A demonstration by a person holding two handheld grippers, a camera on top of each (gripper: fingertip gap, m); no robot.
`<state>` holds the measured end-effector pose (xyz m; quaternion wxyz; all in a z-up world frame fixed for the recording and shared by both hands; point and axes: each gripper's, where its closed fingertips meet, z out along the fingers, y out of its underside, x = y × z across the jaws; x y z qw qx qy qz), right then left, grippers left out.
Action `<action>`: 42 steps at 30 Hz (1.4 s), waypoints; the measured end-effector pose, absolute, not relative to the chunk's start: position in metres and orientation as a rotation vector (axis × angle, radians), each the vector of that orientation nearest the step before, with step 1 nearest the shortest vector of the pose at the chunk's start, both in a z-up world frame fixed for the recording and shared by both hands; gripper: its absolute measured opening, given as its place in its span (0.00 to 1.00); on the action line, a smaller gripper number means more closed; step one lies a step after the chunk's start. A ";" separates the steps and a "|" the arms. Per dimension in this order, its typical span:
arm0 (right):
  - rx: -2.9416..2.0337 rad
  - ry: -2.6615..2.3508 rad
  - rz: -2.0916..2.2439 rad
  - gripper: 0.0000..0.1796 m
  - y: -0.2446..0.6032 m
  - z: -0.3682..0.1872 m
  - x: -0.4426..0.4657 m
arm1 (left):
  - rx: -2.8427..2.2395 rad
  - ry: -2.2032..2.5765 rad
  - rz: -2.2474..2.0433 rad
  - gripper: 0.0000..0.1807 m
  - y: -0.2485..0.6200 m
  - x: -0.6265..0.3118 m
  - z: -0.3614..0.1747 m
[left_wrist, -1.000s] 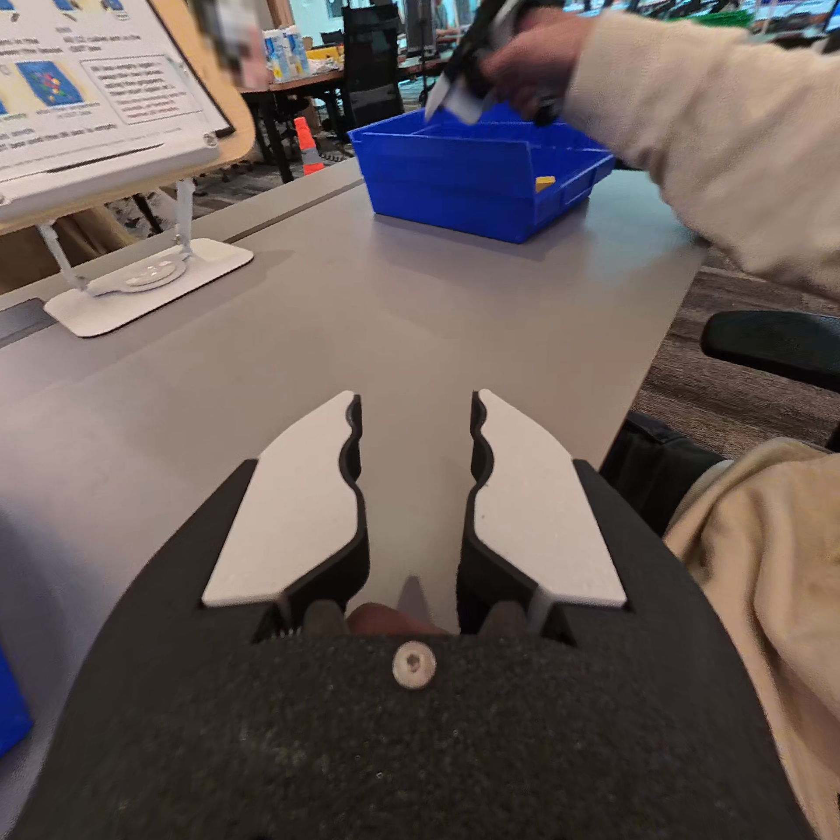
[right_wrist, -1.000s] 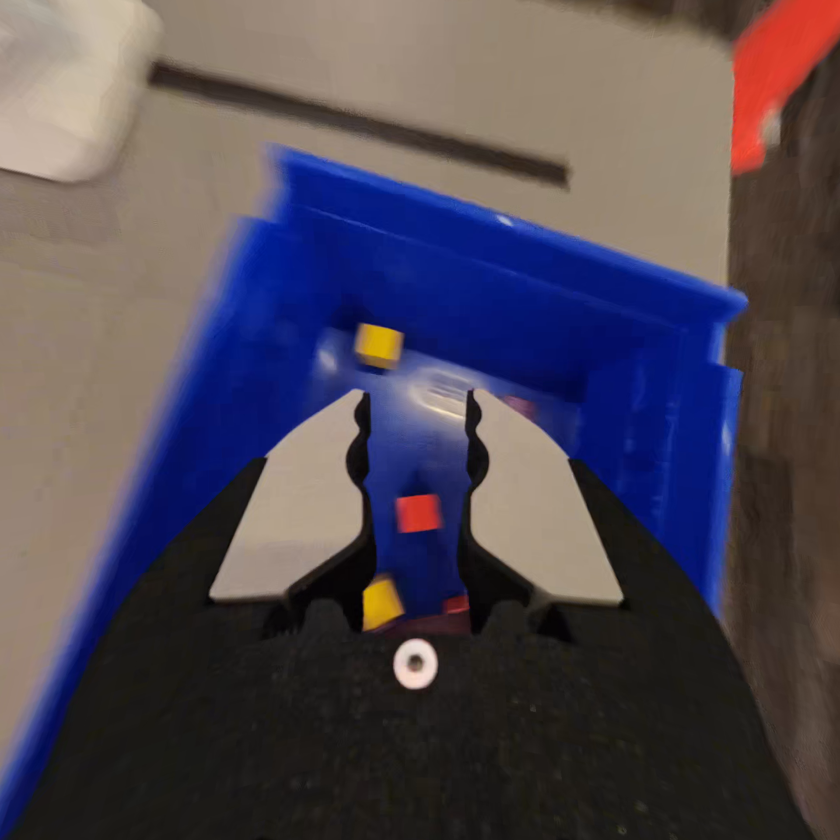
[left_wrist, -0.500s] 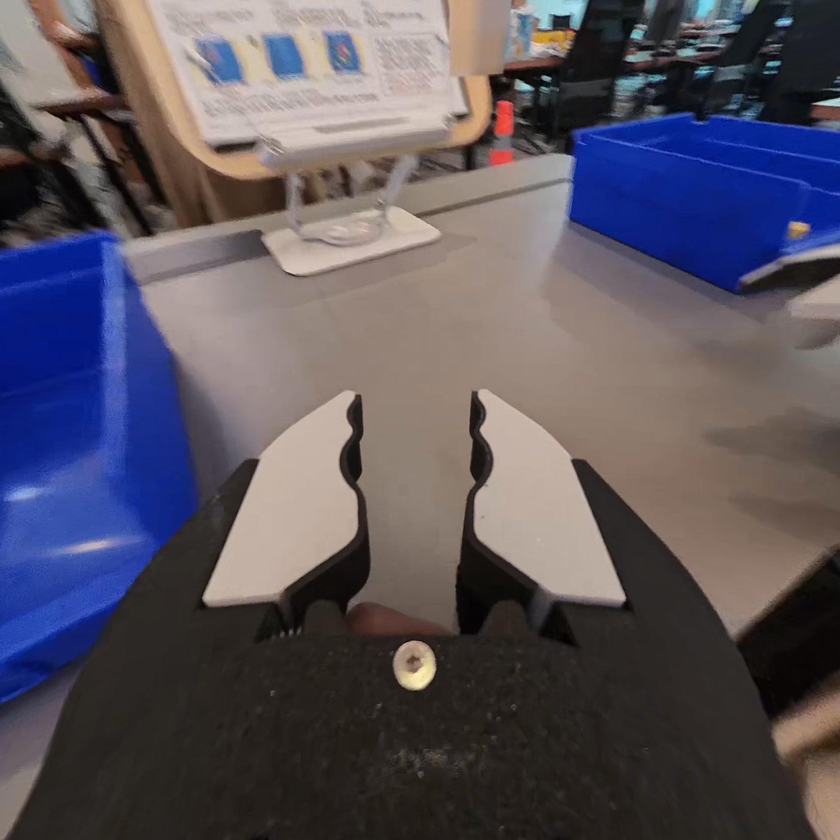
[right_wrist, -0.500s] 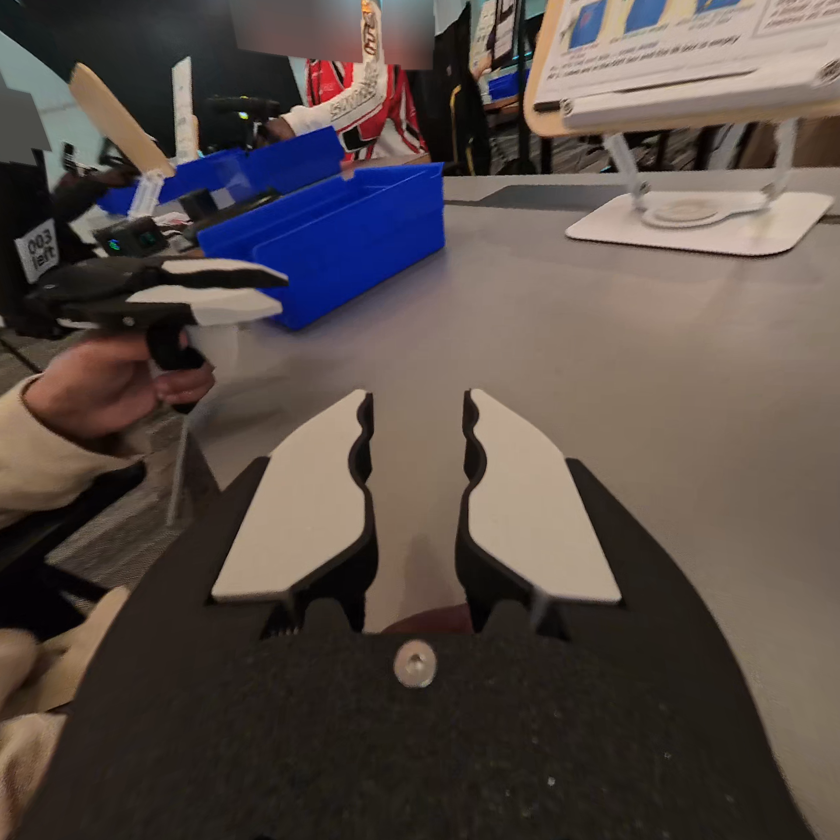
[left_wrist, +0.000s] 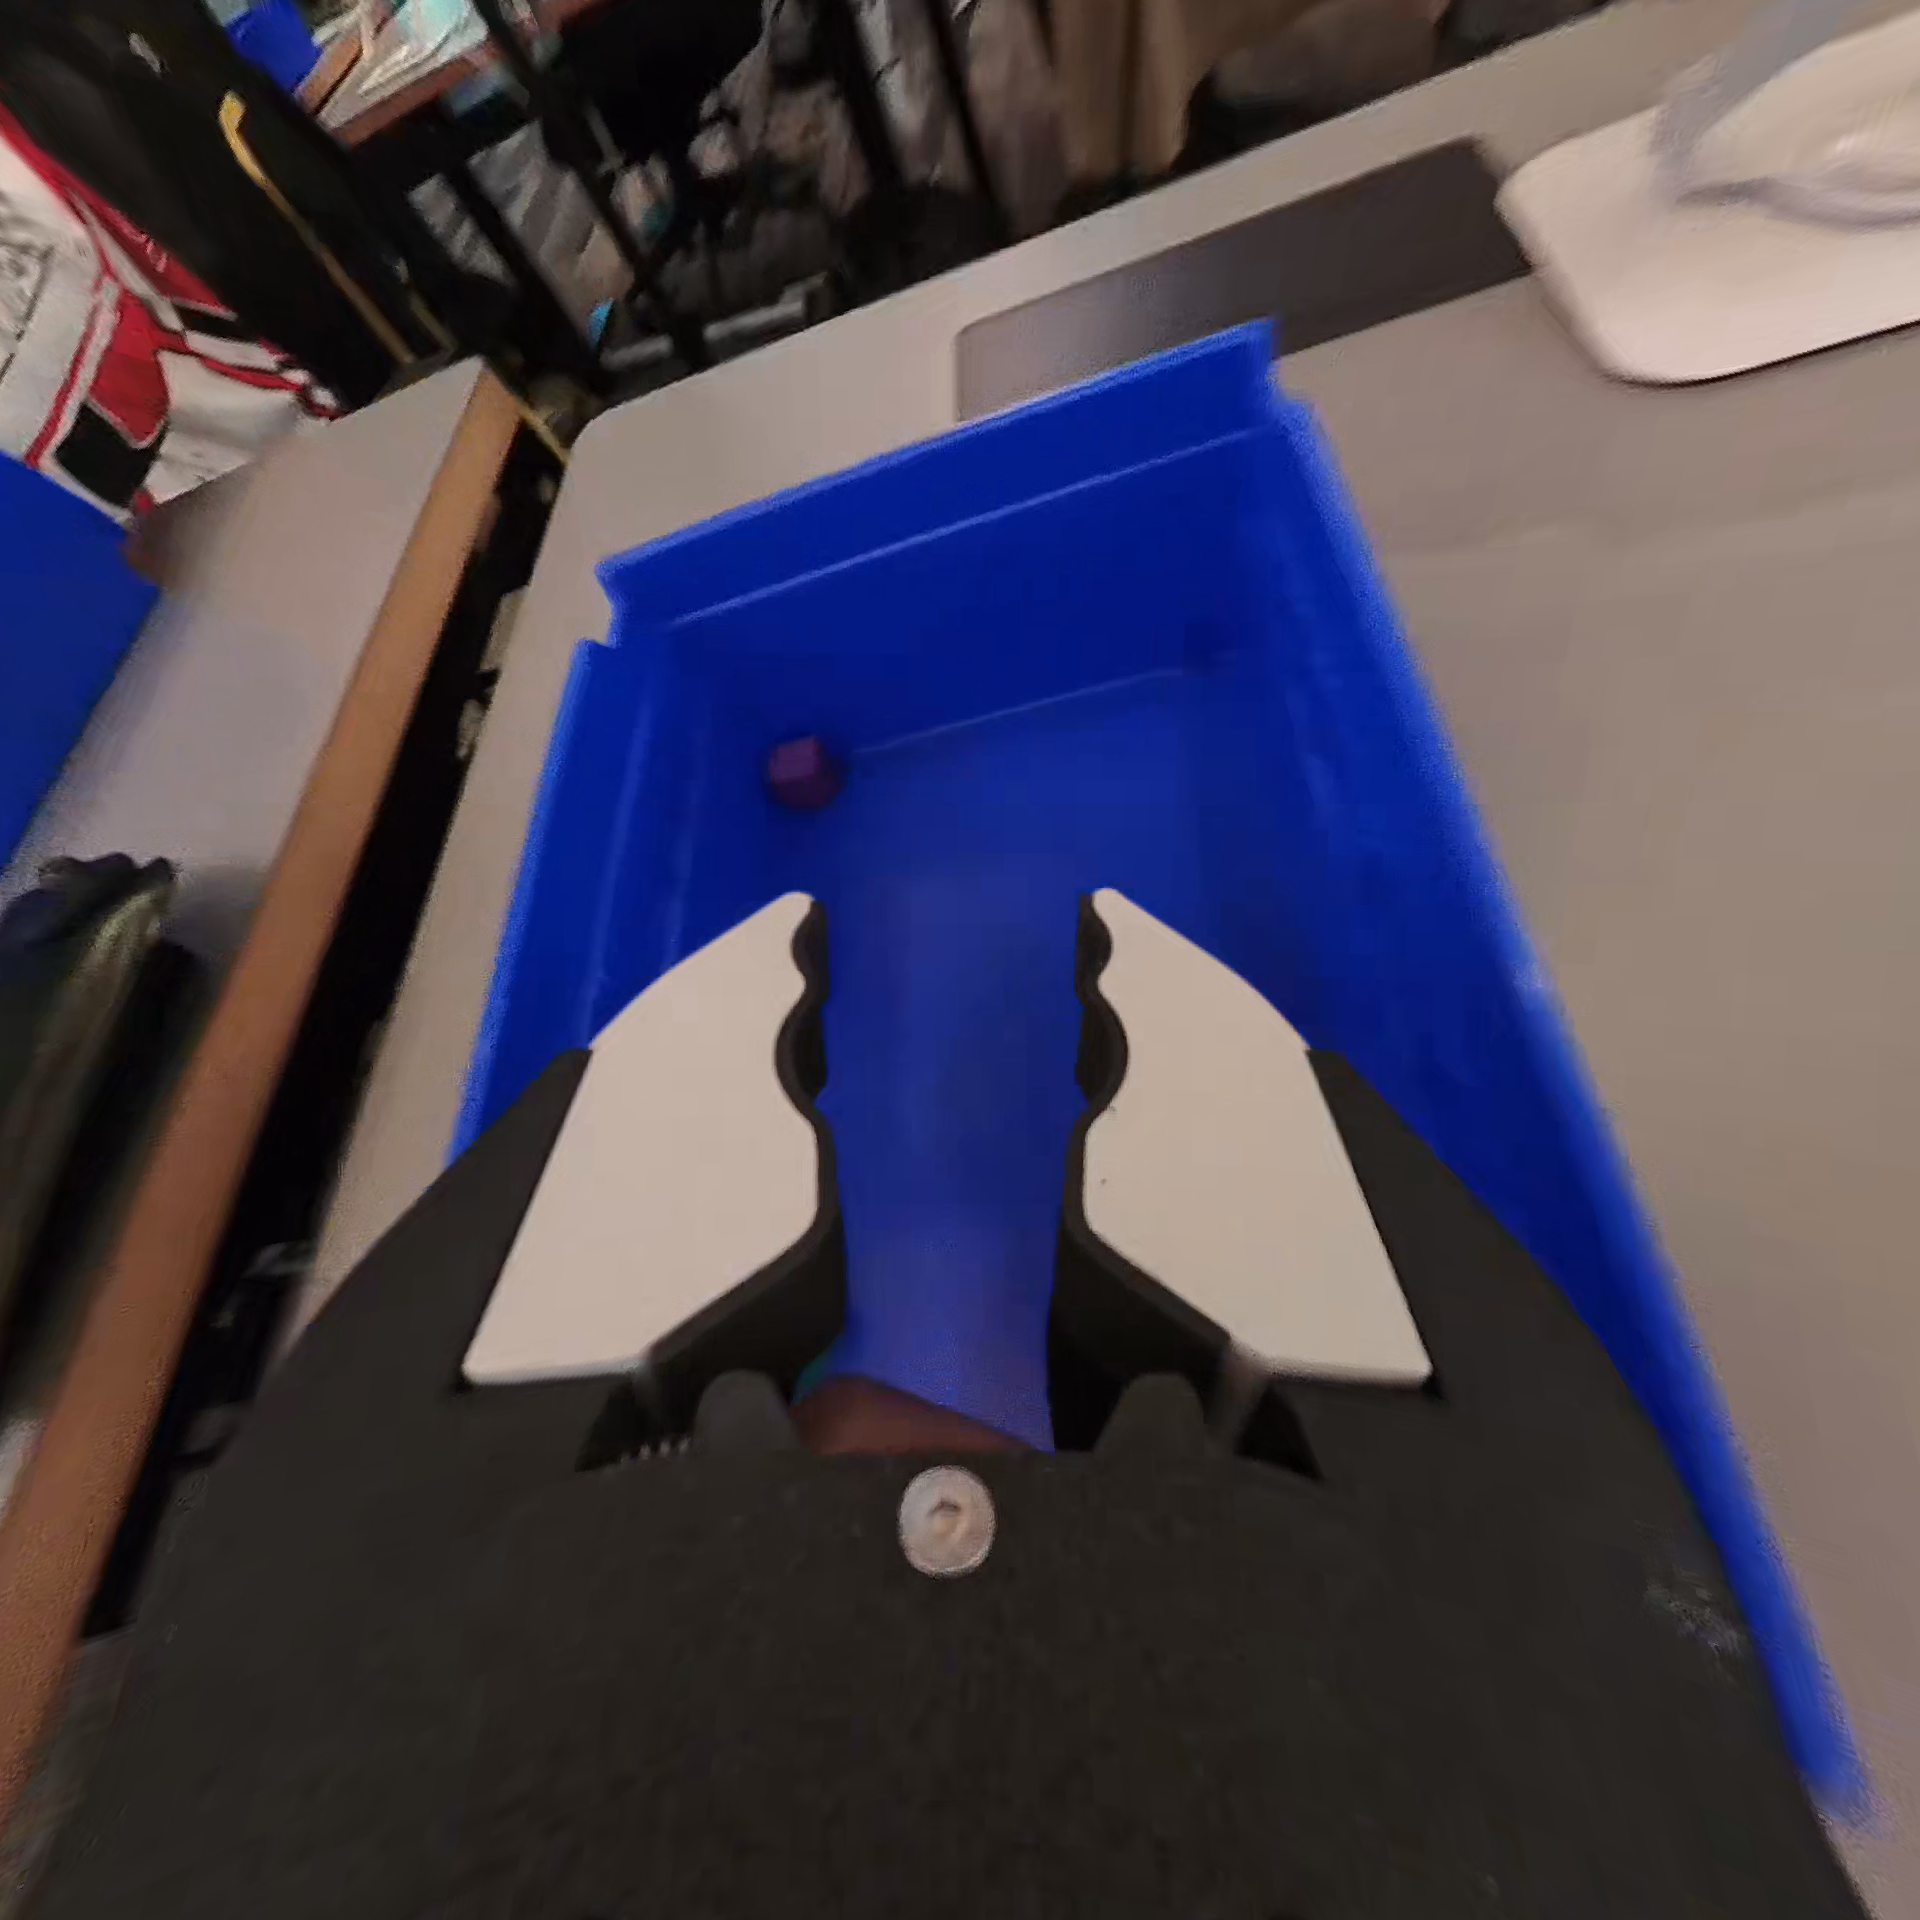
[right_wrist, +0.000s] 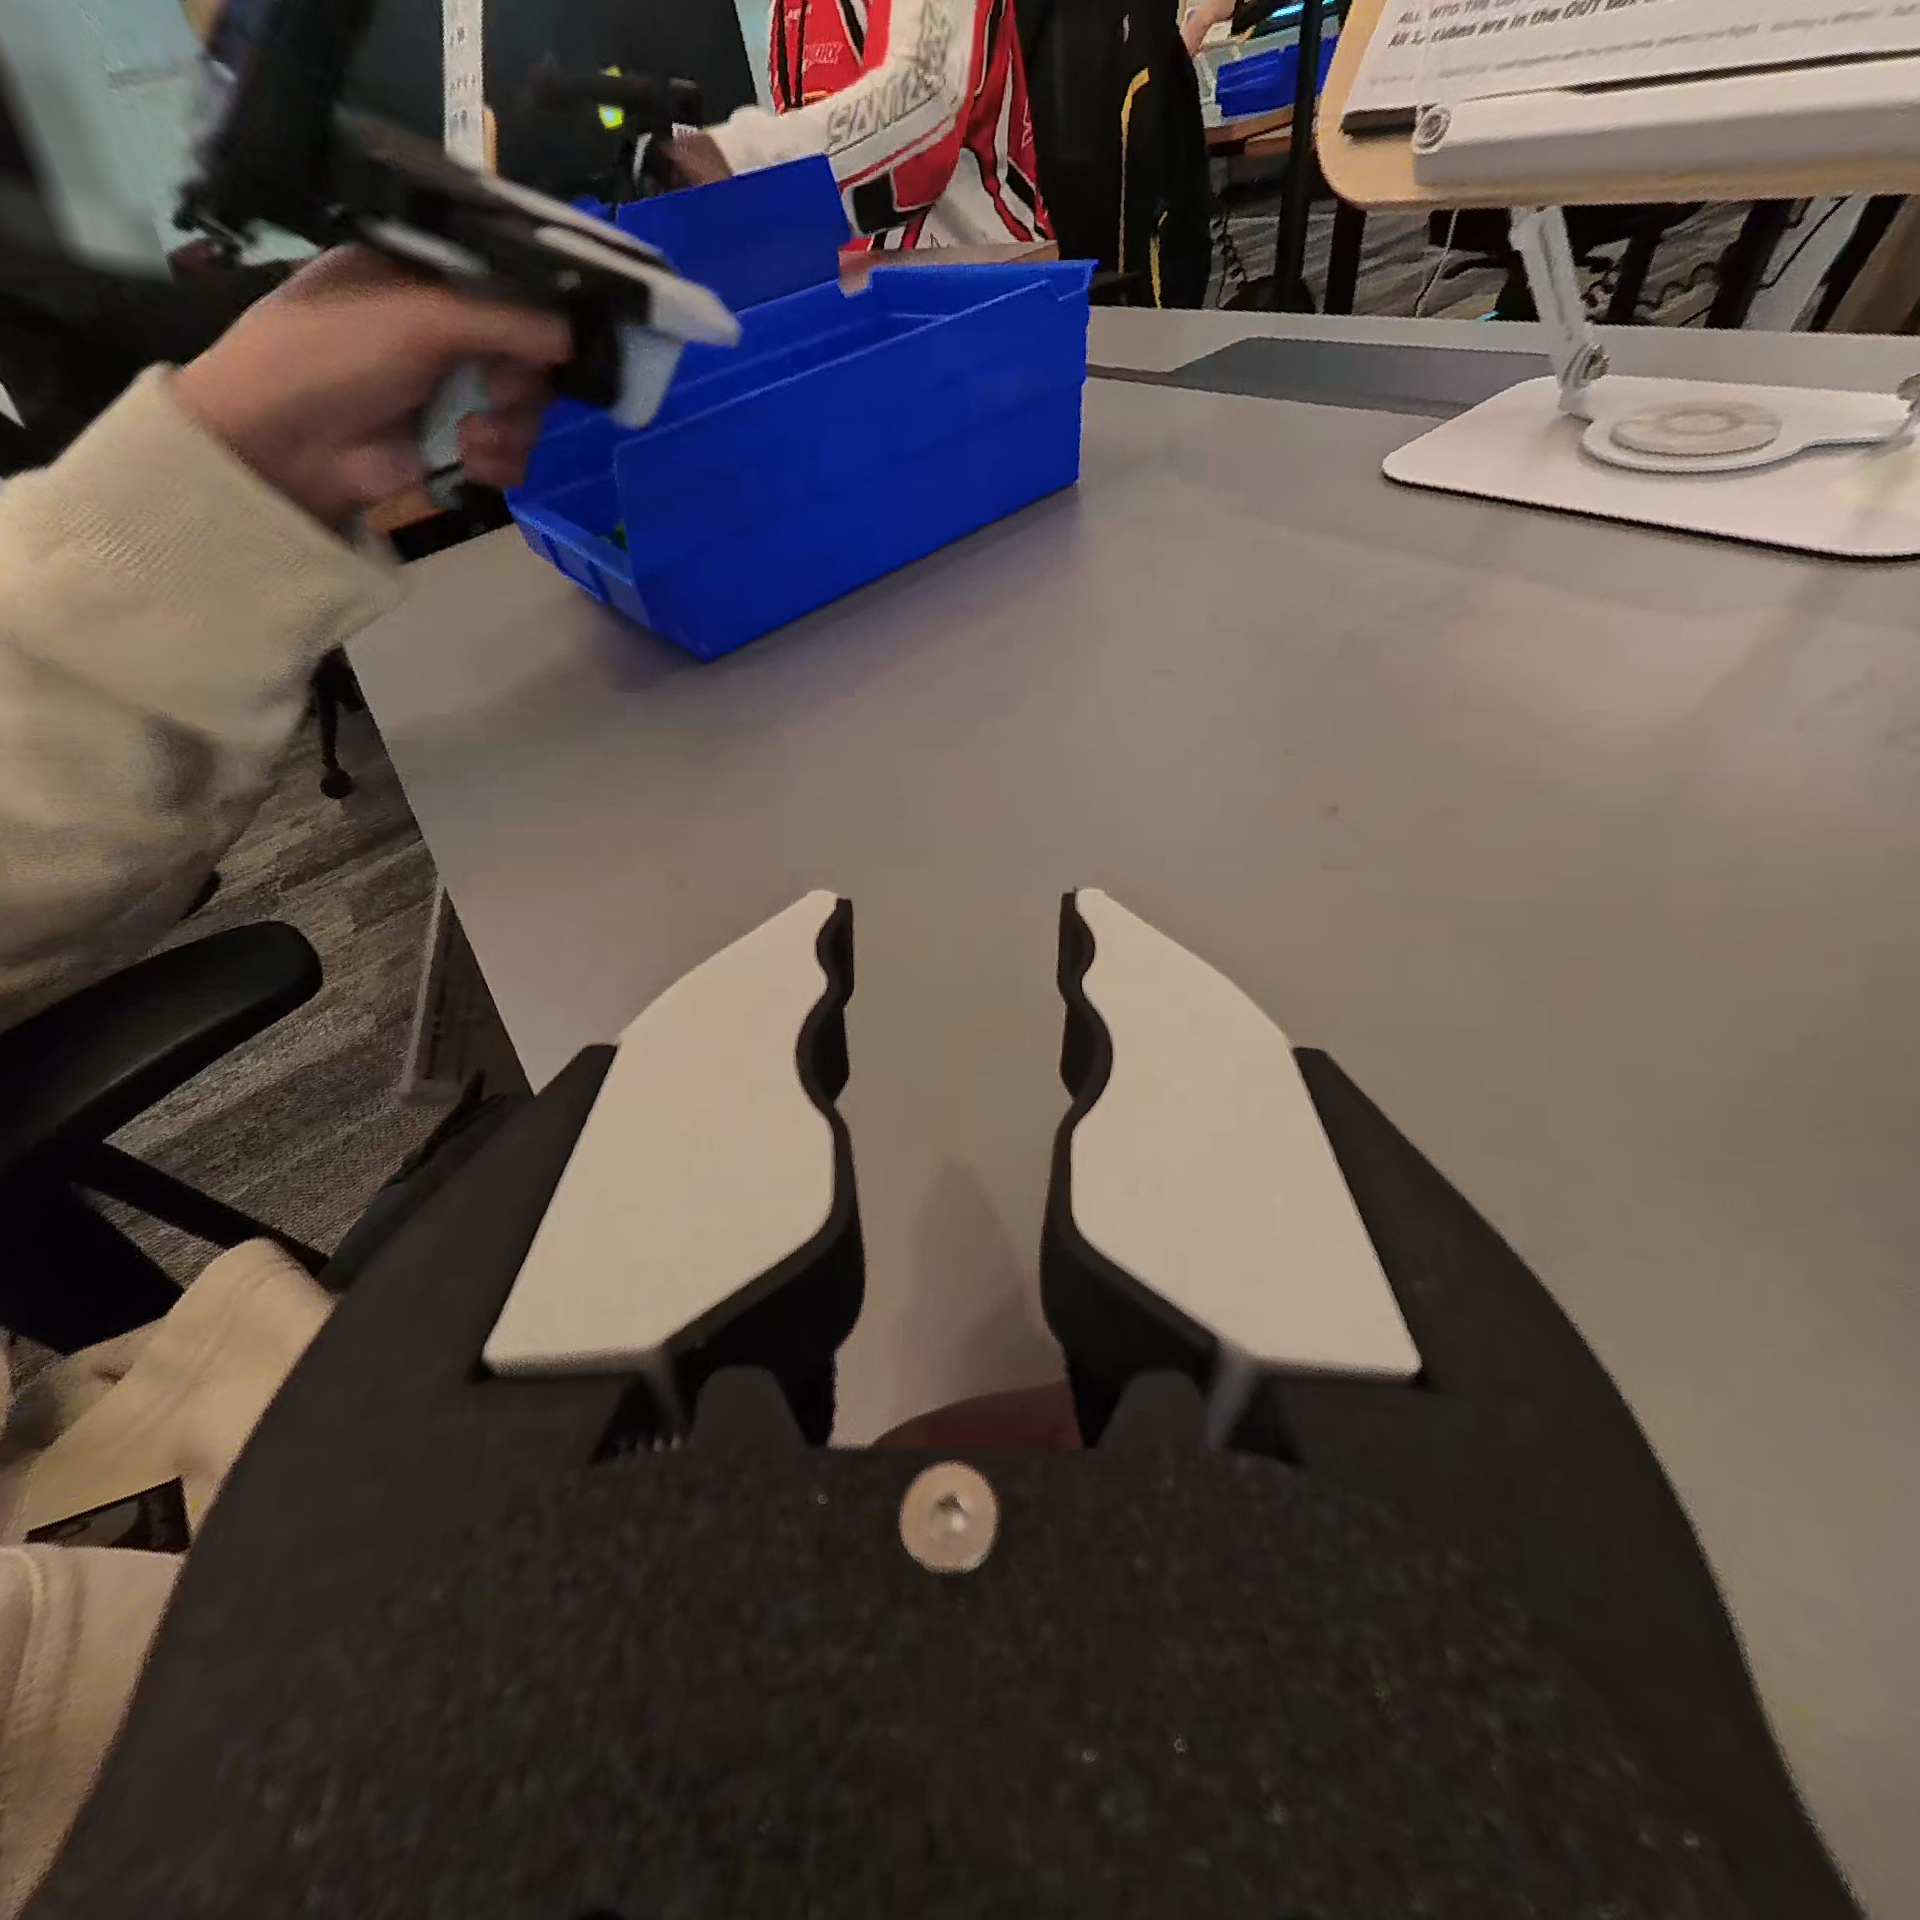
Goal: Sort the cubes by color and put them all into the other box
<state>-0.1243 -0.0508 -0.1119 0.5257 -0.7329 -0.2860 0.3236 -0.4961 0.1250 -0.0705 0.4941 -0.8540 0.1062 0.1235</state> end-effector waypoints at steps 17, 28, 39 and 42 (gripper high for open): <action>-1.769 -0.693 0.813 0.19 -0.054 -0.114 -0.117 | -2.485 0.216 0.939 0.15 0.273 -0.597 -0.174; -1.778 -0.709 0.832 0.19 -0.054 -0.115 -0.119 | -2.395 0.141 0.594 0.13 0.258 -0.573 -0.153; -1.804 -0.540 1.063 0.19 -0.040 -0.106 -0.102 | -1.726 0.518 -0.323 0.13 0.108 -0.426 -0.018; -1.796 -0.435 1.333 0.19 -0.035 -0.095 -0.109 | -1.623 0.604 -0.533 0.12 0.074 -0.390 -0.004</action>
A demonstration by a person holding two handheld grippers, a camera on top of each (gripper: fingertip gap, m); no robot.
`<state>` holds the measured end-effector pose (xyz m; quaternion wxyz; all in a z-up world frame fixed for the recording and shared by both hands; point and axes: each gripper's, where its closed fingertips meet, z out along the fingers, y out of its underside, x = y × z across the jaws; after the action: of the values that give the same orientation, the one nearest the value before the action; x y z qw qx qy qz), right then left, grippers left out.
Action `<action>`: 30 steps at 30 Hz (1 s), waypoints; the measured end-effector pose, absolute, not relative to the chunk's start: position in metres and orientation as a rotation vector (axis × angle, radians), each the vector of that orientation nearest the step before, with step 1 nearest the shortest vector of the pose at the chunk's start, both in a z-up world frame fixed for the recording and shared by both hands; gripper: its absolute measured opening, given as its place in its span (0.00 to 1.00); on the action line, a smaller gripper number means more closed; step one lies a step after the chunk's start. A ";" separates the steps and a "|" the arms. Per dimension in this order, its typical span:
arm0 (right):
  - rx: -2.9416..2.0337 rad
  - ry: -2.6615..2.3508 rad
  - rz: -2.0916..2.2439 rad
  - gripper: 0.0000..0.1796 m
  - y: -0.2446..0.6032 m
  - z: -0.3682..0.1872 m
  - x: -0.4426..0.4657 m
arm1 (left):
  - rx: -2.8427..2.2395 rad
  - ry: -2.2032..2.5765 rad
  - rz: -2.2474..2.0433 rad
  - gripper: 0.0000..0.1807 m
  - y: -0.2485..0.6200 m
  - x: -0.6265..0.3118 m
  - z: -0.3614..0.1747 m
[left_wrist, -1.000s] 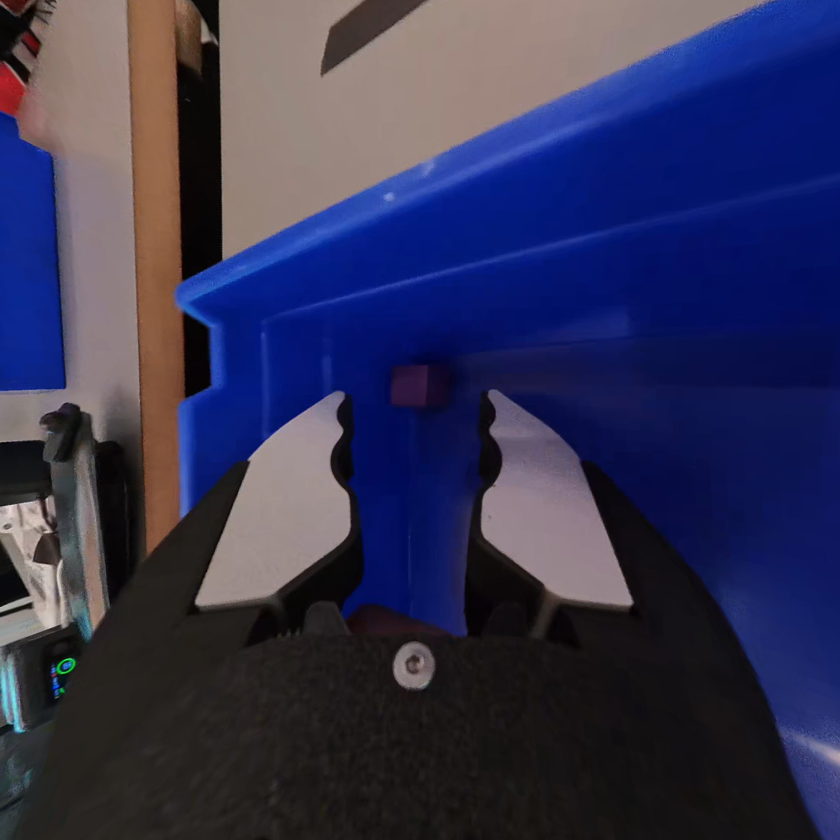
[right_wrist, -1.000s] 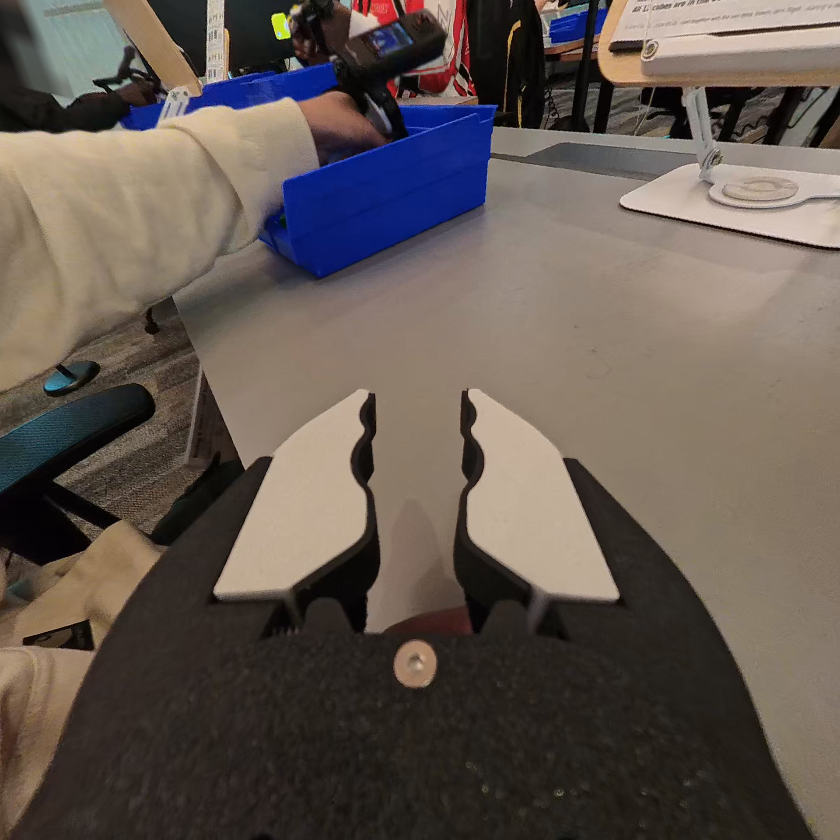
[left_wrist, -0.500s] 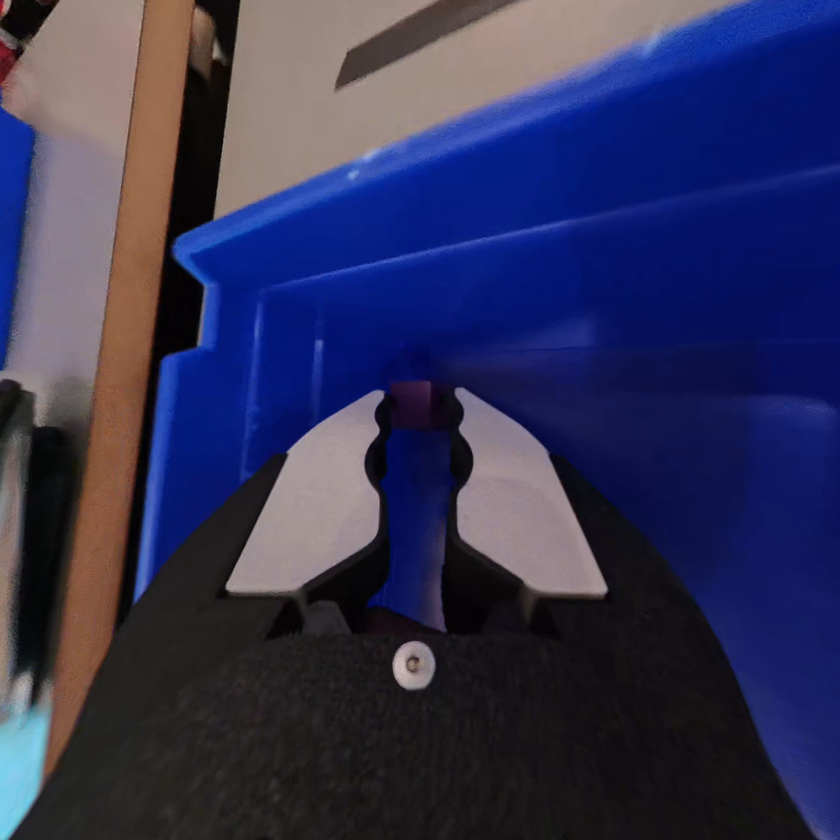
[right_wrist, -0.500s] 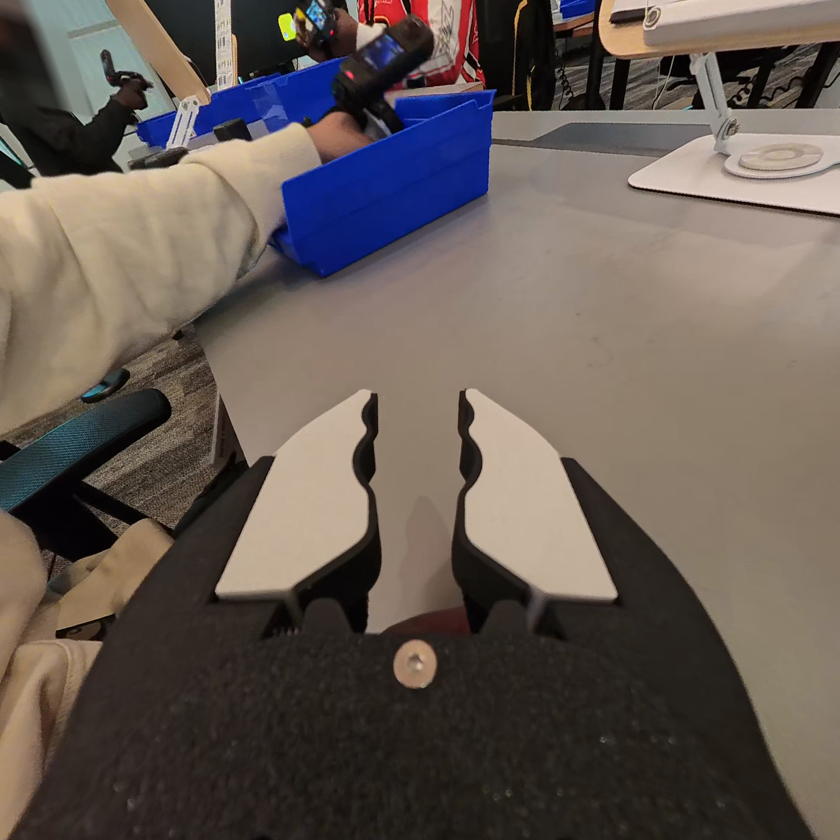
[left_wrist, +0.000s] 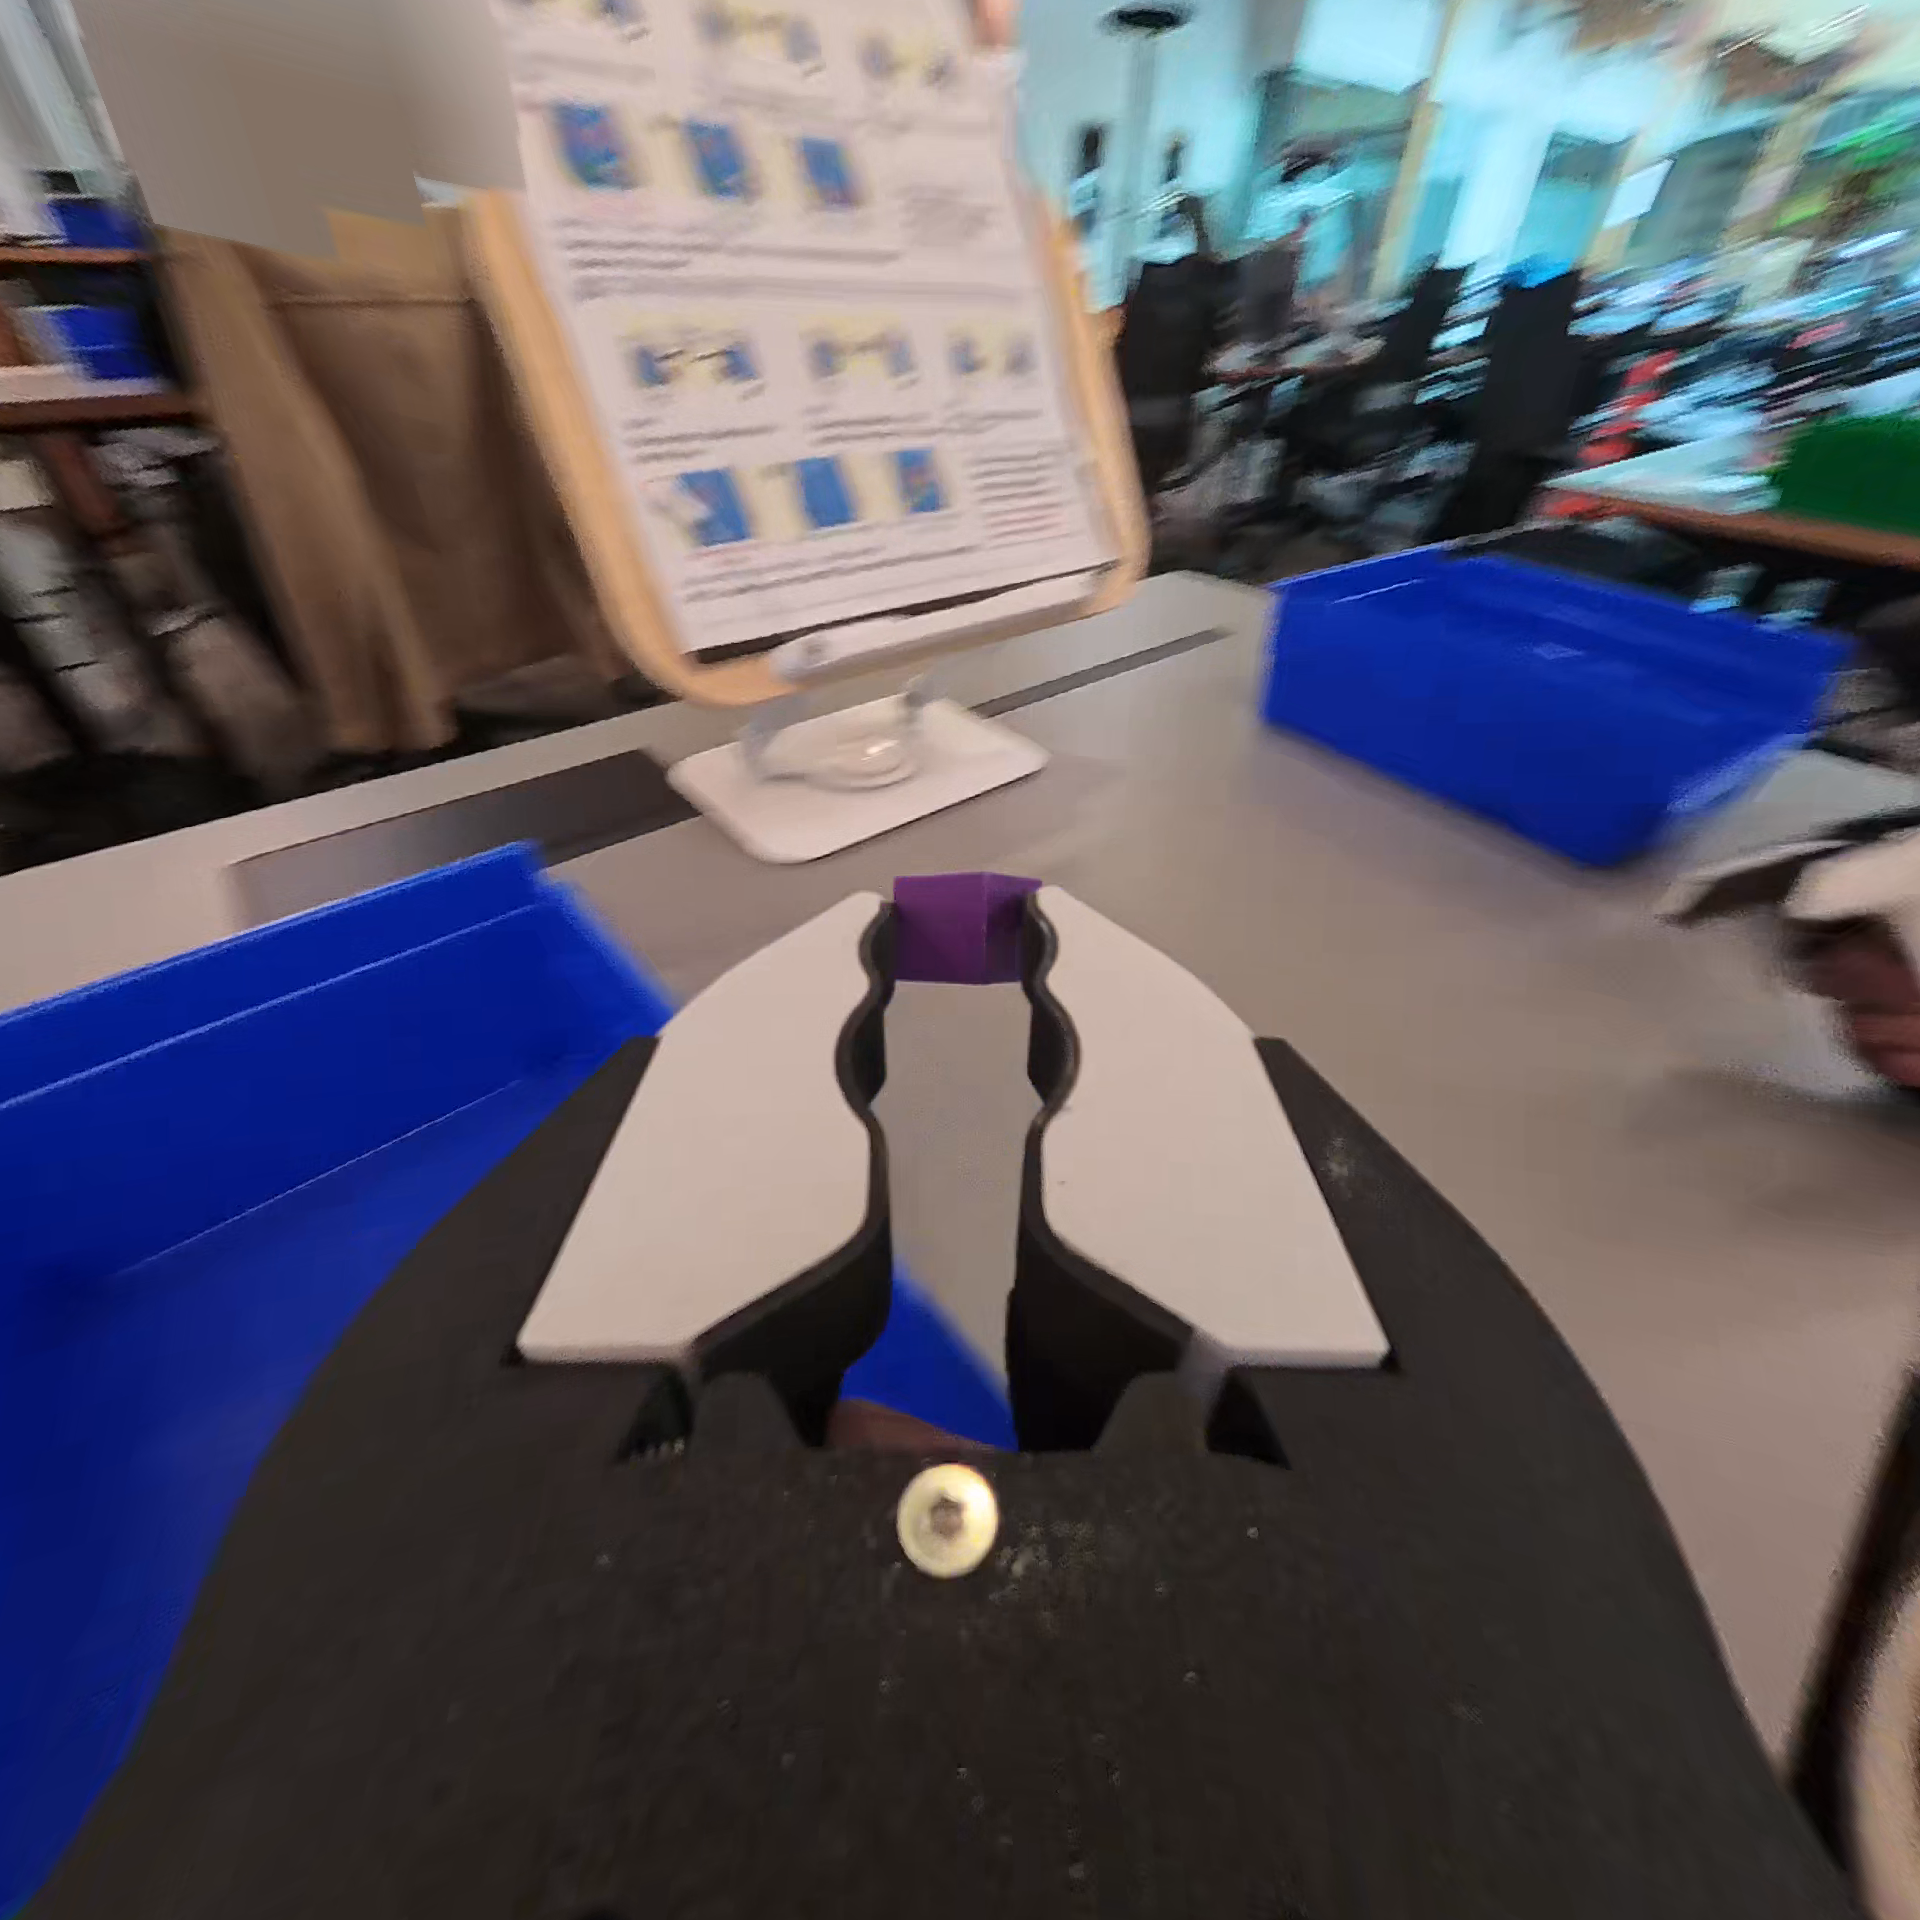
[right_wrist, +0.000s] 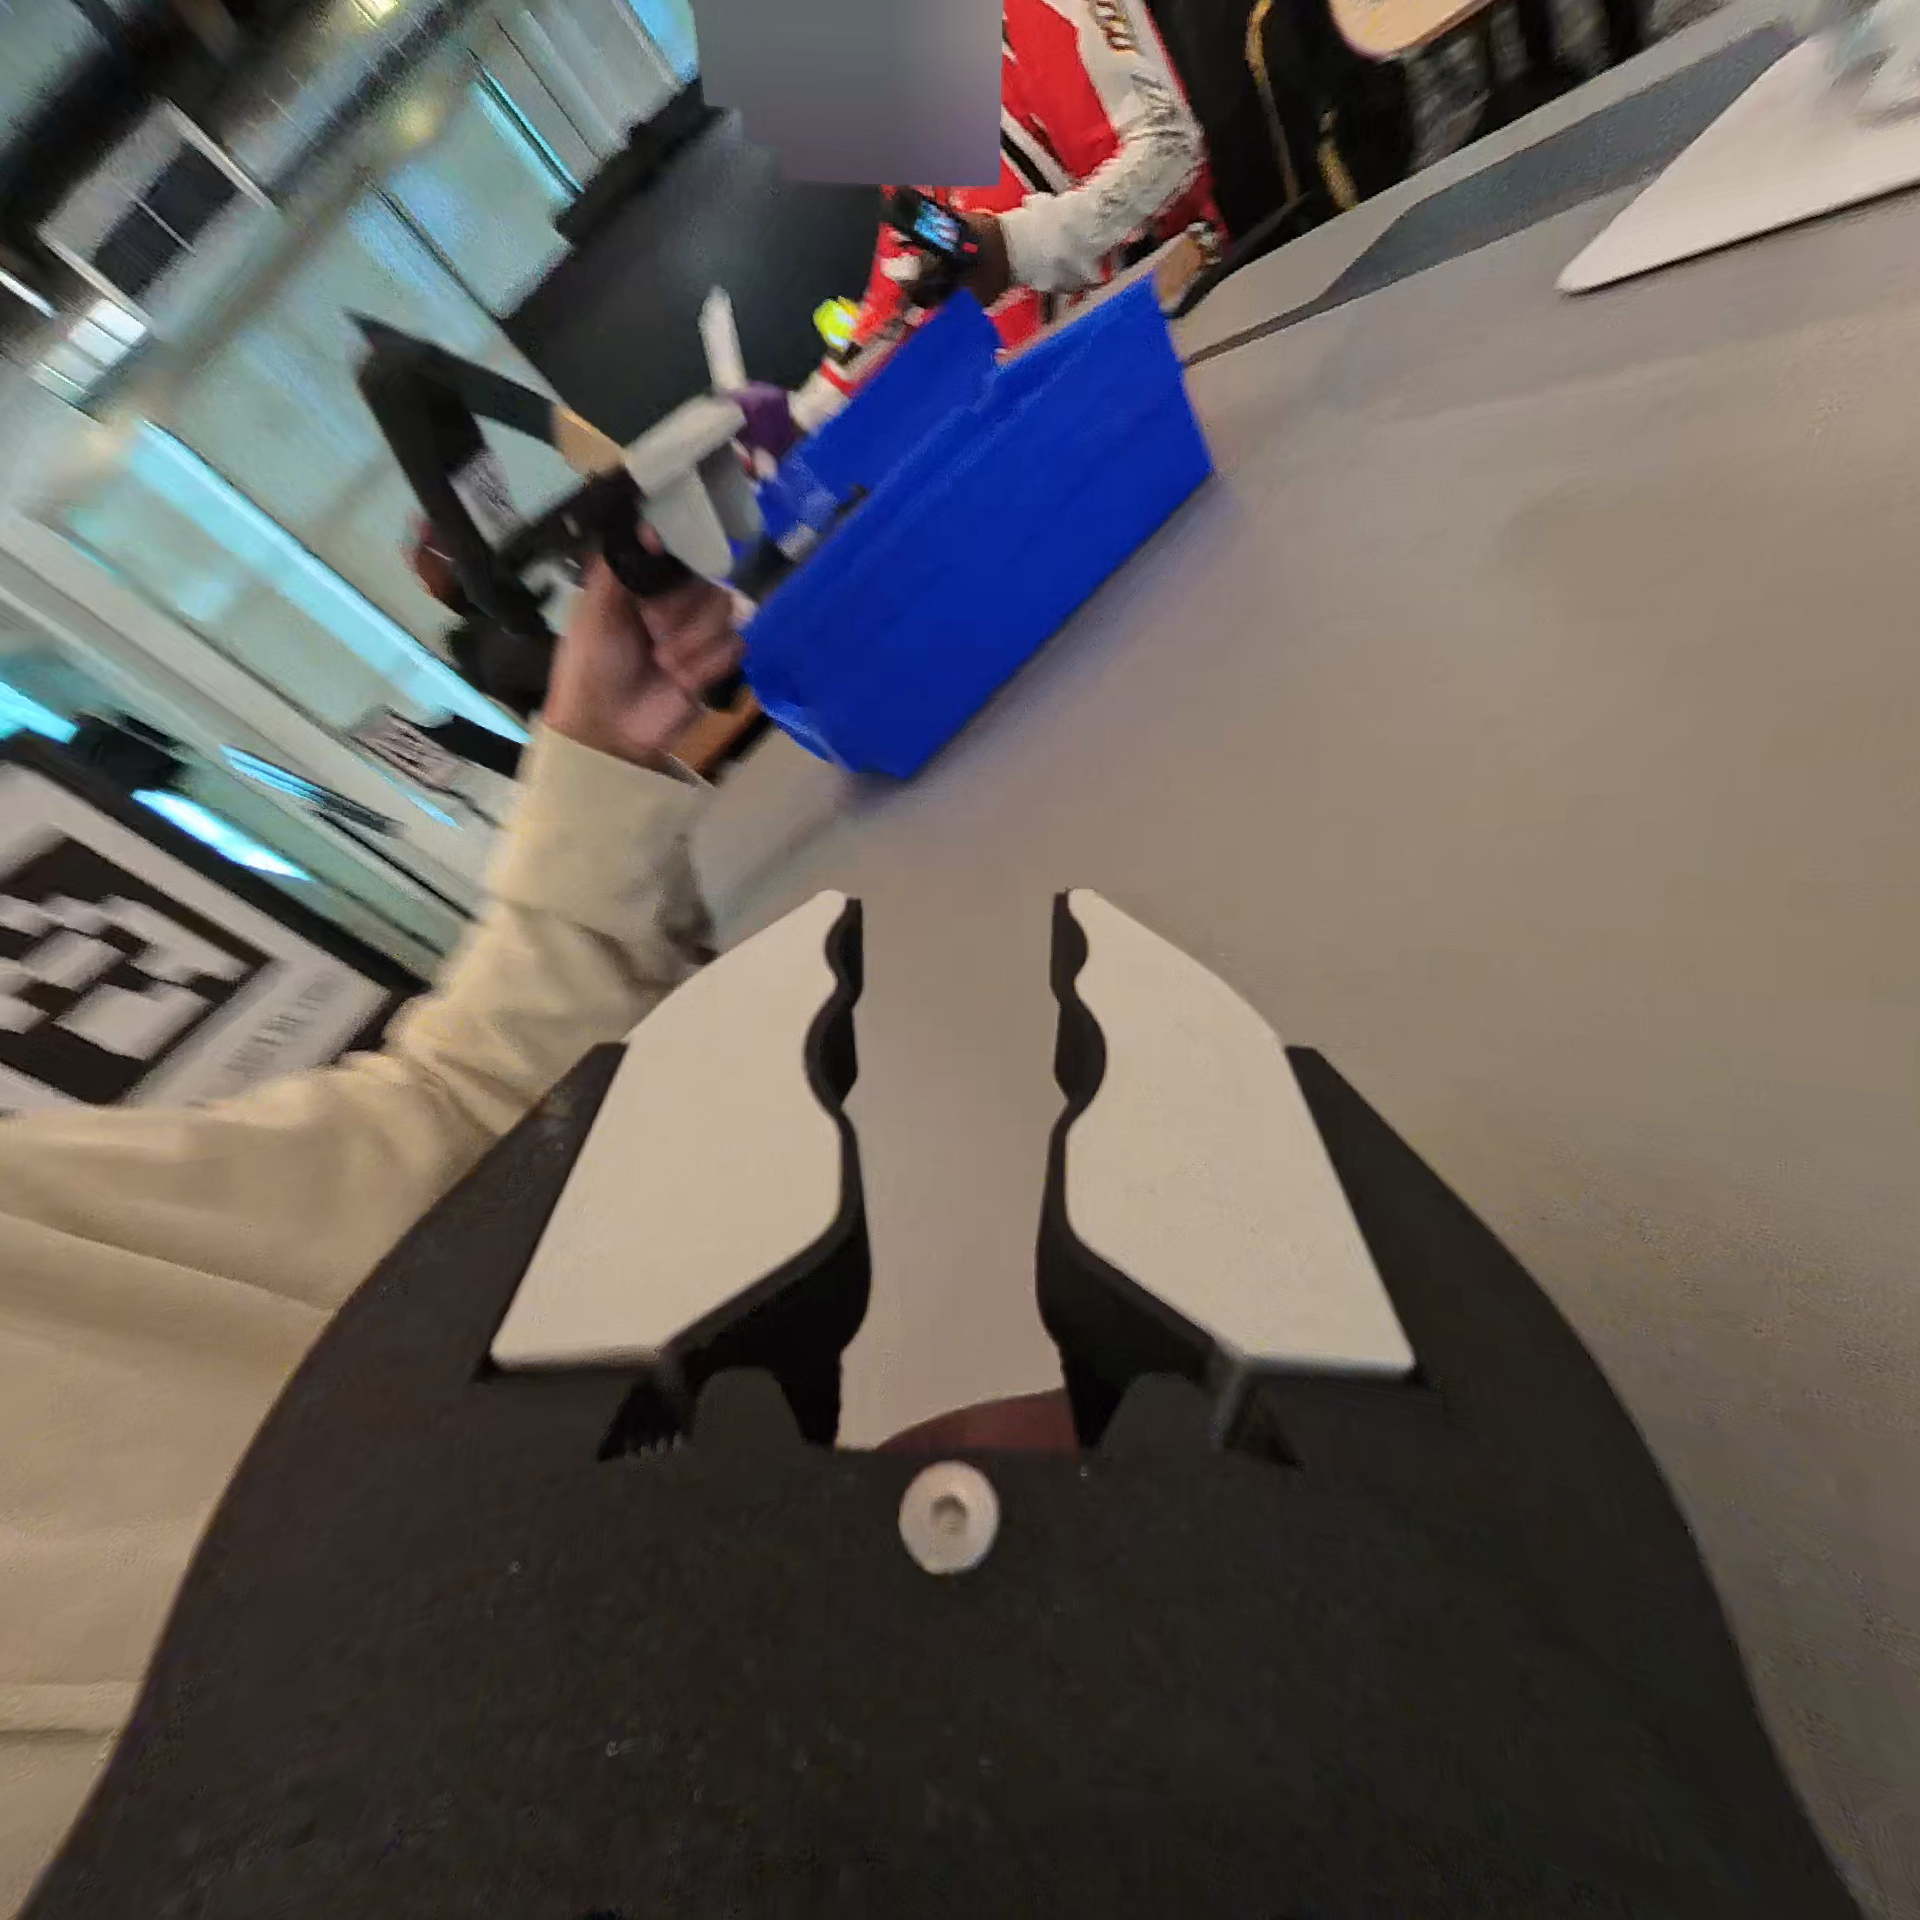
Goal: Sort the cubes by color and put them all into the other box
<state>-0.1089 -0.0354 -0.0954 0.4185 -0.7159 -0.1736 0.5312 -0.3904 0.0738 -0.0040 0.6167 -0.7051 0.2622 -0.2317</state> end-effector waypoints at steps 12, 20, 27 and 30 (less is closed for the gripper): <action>-1.491 -0.238 2.526 0.30 -0.031 -0.005 -0.197 | -1.287 1.119 -0.808 0.12 -0.022 -0.205 0.003; -1.504 -0.222 2.506 0.11 -0.024 -0.025 -0.190 | -1.318 1.132 -0.807 0.14 -0.026 -0.180 -0.026; -1.642 -0.330 1.958 0.11 -0.029 -0.052 -0.146 | -1.466 0.958 -0.842 0.28 -0.055 -0.209 -0.054; -1.677 -0.392 1.598 0.11 -0.038 -0.061 -0.121 | -1.515 0.896 -0.816 0.26 -0.066 -0.225 -0.073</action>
<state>-0.1208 -0.0378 -0.0607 0.3860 -0.6586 -0.1540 0.6274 -0.2249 -0.0656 -0.0728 0.5653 -0.6443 0.3808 -0.3470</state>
